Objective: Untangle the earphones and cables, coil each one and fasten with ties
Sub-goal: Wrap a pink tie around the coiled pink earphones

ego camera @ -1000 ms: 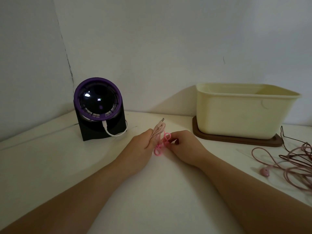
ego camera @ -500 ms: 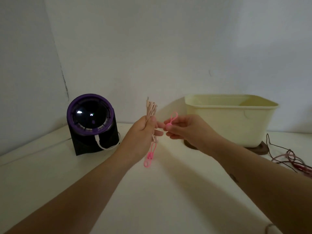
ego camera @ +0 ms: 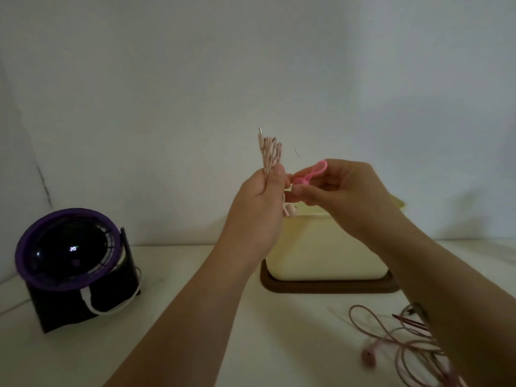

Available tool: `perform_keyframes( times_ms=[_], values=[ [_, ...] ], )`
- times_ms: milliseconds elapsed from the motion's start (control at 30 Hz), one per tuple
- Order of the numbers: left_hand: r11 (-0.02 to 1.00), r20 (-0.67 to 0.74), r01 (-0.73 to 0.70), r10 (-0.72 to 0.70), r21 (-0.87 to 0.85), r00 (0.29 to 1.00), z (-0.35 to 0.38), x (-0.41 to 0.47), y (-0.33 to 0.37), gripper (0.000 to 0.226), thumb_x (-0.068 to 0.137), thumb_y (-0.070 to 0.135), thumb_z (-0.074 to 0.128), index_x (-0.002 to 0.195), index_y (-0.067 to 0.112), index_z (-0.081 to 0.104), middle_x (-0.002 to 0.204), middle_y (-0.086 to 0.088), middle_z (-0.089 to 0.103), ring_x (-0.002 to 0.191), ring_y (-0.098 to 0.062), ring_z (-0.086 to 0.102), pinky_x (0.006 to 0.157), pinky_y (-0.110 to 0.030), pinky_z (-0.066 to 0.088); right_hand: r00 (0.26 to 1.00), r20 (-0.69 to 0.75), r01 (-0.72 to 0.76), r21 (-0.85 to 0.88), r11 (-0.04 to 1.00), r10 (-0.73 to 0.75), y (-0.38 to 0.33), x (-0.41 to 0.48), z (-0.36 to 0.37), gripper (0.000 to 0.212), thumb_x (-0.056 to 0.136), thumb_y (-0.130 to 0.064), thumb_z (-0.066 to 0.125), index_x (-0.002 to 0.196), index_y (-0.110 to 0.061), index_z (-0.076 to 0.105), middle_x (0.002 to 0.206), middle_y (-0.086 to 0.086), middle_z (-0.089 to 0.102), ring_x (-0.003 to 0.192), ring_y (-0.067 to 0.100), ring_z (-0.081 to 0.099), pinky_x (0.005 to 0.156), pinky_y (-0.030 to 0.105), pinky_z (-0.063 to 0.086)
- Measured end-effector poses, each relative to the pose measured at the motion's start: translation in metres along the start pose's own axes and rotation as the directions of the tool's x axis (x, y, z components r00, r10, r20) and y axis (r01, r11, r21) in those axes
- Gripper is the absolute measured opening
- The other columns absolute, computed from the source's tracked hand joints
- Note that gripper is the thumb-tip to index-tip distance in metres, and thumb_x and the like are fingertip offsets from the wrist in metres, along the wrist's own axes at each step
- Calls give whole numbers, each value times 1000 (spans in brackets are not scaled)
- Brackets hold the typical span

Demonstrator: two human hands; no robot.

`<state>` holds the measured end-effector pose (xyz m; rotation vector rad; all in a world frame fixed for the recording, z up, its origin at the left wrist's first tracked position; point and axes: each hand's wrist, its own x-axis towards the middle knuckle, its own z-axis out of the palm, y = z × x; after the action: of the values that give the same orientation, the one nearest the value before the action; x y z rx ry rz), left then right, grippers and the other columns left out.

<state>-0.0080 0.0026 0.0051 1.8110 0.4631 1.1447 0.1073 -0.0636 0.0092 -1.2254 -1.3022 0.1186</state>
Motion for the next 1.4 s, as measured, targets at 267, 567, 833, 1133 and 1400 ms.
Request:
perform_keyframes(
  times_ms=[267, 567, 833, 1133, 1400],
  values=[
    [955, 24, -102, 100, 277, 995, 20, 3, -20, 34, 97, 43, 31, 82, 22, 54, 69, 4, 59, 58, 1, 54, 54, -10, 40, 997, 52, -43, -105, 994, 48, 17, -1, -12, 6, 78, -12, 74, 82, -9, 71, 69, -3, 73, 65, 2, 69, 64, 12, 52],
    [892, 15, -176, 187, 417, 982, 19, -5, -26, 26, 99, 34, 33, 83, 23, 50, 84, 1, 54, 72, -11, 53, 57, -17, 39, 994, 49, -79, -236, 969, 93, 18, -6, -9, 17, 75, -19, 77, 73, -8, 64, 65, -1, 70, 56, -2, 61, 59, 15, 48],
    [955, 50, -88, 77, 283, 996, -8, 4, -14, 34, 99, 33, 35, 76, 17, 53, 66, 7, 61, 66, -9, 61, 60, -12, 42, 983, 77, -147, -191, 970, 164, -7, -6, -45, 5, 78, -21, 73, 78, -17, 70, 69, -2, 72, 62, 4, 63, 65, 16, 52],
    [931, 395, 201, -315, 305, 863, -27, 2, -17, 34, 100, 29, 38, 73, 12, 51, 63, 4, 58, 63, -12, 63, 61, -20, 48, 962, 238, -26, -414, 910, 136, -20, -11, -34, 19, 74, -48, 64, 78, -32, 72, 84, -7, 70, 77, 14, 65, 81, 34, 53],
    [913, 567, 158, -362, 376, 740, -17, -7, -9, 39, 98, 12, 33, 60, 17, 42, 55, 7, 39, 55, -10, 40, 50, -10, 37, 942, 329, 80, -431, 899, 73, -9, -19, -7, 2, 85, -29, 65, 83, -27, 65, 121, -11, 60, 103, 3, 59, 86, 20, 47]
  ],
)
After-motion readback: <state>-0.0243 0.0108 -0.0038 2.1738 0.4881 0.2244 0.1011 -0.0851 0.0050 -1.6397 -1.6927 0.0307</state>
